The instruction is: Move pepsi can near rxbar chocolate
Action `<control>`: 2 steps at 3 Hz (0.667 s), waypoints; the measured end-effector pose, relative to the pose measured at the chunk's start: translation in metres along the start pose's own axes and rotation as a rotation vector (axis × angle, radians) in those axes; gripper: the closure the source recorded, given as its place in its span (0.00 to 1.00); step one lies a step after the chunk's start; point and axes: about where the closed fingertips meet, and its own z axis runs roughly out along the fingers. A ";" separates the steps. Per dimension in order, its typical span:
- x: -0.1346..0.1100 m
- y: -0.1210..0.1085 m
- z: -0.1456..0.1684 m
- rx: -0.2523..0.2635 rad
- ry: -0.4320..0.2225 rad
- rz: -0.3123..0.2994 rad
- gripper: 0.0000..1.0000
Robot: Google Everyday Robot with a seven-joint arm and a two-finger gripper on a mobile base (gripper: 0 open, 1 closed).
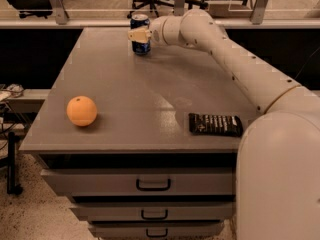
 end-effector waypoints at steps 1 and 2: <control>-0.005 -0.005 -0.019 0.013 -0.035 0.008 0.70; -0.021 -0.004 -0.065 -0.016 -0.083 0.002 0.99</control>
Offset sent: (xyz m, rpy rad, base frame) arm -0.0565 -0.0714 0.0575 0.0909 -0.0769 0.0290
